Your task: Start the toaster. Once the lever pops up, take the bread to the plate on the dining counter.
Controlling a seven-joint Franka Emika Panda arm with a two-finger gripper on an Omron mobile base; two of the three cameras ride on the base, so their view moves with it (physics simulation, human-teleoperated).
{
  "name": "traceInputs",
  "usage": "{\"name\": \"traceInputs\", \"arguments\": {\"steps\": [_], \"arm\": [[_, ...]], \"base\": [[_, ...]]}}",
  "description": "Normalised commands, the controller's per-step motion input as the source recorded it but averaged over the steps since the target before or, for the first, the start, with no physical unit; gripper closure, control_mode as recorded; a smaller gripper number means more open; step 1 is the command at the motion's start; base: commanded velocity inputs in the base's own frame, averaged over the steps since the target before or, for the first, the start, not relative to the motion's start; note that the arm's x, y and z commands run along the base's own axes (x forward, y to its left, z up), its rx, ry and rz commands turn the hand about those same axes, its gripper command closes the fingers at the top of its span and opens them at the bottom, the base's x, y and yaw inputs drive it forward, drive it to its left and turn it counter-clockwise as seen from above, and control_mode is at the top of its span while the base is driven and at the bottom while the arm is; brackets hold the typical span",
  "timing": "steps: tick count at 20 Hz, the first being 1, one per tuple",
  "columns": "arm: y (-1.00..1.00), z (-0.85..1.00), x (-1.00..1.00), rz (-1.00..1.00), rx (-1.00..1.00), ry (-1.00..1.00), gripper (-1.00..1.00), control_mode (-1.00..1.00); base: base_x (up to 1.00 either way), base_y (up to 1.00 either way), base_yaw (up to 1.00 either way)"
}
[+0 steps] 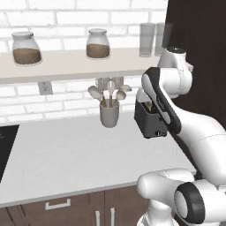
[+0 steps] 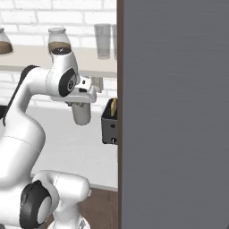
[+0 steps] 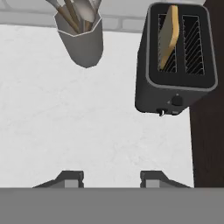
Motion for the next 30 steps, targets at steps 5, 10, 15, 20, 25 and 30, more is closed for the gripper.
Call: {"name": "traceInputs", "arguments": {"steps": [5, 10, 15, 20, 25, 30], "arm": [[-0.01, -0.09, -0.29, -0.01, 0.00, -0.01, -1.00, -1.00], [-0.23, -0.26, -0.27, 0.00, 0.00, -0.05, -1.00, -1.00], [-0.27, -0.34, -0.01, 0.00, 0.00, -0.08, -1.00, -1.00], [-0.25, -0.30, 0.03, 0.00, 0.00, -0.10, -1.00, -1.00], [-0.11, -0.30, 0.22, 0.00, -0.01, -0.08, -1.00, -1.00], [-0.08, -0.13, 0.45, 0.00, 0.00, 0.00, -1.00, -1.00]], "base": [[0.00, 0.00, 0.00], [0.00, 0.00, 0.00], [0.00, 0.00, 0.00], [0.00, 0.00, 0.00], [0.00, 0.00, 0.00], [0.00, 0.00, 0.00]]}}
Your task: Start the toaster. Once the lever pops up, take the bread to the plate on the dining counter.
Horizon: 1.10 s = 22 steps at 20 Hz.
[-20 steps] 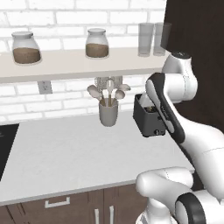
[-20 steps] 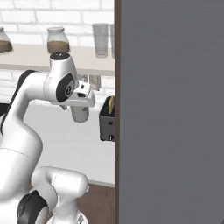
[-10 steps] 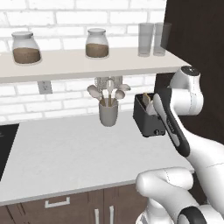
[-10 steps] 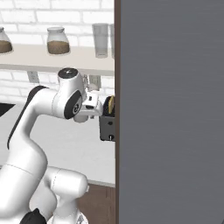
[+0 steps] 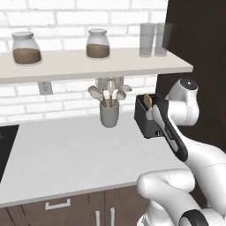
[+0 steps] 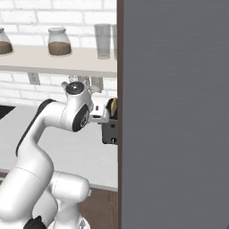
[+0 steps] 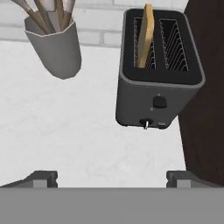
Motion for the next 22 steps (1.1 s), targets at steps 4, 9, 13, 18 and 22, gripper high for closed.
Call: {"name": "traceInputs", "arguments": {"steps": [4, 9, 13, 18, 22], "arm": [[-0.18, -0.14, 0.35, 0.00, 0.00, 0.00, -1.00, -1.00], [-0.20, -0.29, 0.12, 0.00, 0.00, 0.00, -1.00, -1.00], [-0.08, -0.35, 0.11, 0.00, 0.00, 0.00, -1.00, -1.00], [-0.07, -0.24, 0.27, 0.00, 0.00, 0.00, -1.00, -1.00], [-0.02, -0.15, 0.36, 0.00, 0.00, 0.01, -1.00, -1.00]], "base": [[0.00, 0.00, 0.00], [0.00, 0.00, 0.00], [0.00, 0.00, 0.00], [0.00, 0.00, 0.00], [0.00, 0.00, 0.00]]}}
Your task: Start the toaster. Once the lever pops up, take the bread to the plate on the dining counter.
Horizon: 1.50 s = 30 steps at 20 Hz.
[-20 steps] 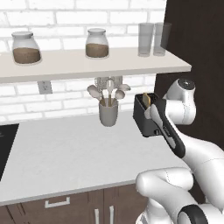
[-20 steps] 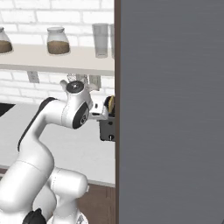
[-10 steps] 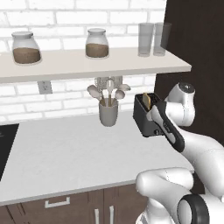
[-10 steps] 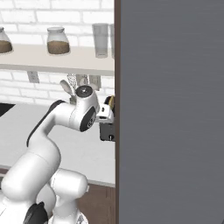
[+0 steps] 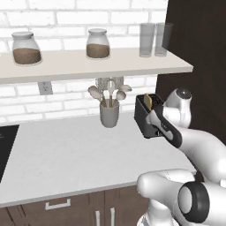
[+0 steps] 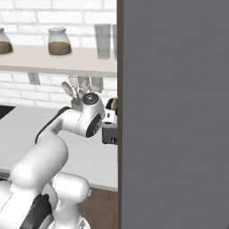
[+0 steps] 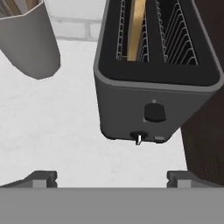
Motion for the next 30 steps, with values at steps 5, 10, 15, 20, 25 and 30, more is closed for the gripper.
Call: {"name": "traceInputs", "arguments": {"steps": [5, 10, 15, 20, 25, 30], "arm": [[0.00, -0.09, 0.34, 0.00, 0.00, 0.01, -1.00, -1.00], [0.00, -0.07, 0.30, 0.00, 0.00, 0.00, -1.00, -1.00], [0.00, -0.17, 0.10, 0.00, 0.00, 0.00, -1.00, -1.00], [-0.03, -0.19, 0.05, 0.00, 0.00, 0.00, -1.00, -1.00], [-0.08, -0.05, 0.09, 0.00, 0.00, 0.00, -1.00, -1.00], [-0.07, 0.00, 0.15, 0.00, 0.00, 0.00, -1.00, -1.00]], "base": [[0.00, 0.00, 0.00], [0.00, 0.00, 0.00], [0.00, 0.00, 0.00], [0.00, 0.00, 0.00], [0.00, 0.00, 0.00], [0.00, 0.00, 0.00]]}}
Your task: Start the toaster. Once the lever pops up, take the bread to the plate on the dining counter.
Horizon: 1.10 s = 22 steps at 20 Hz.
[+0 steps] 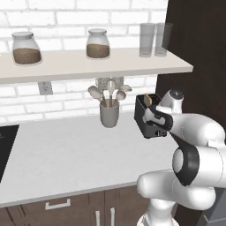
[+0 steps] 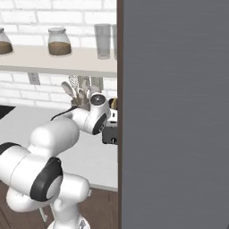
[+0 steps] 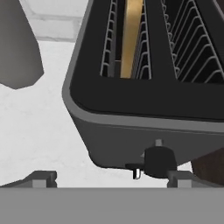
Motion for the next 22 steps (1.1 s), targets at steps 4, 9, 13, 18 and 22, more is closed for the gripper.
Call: {"name": "traceInputs", "arguments": {"steps": [4, 9, 13, 18, 22], "arm": [[0.00, -0.02, 0.13, 0.00, 0.00, 0.00, -1.00, -1.00], [0.00, -0.17, 0.08, 0.00, 0.00, 0.00, -1.00, -1.00], [0.00, -0.35, 0.00, 0.00, 0.00, 0.00, -1.00, -1.00], [0.00, -0.59, -0.04, 0.00, 0.00, 0.00, -1.00, -1.00], [0.00, -0.70, -0.01, 0.00, 0.00, 0.00, -1.00, -1.00]], "base": [[0.00, 0.00, 0.00], [0.00, 0.00, 0.00], [0.00, 0.00, 0.00], [0.00, 0.00, 0.00], [0.00, 0.00, 0.00]]}}
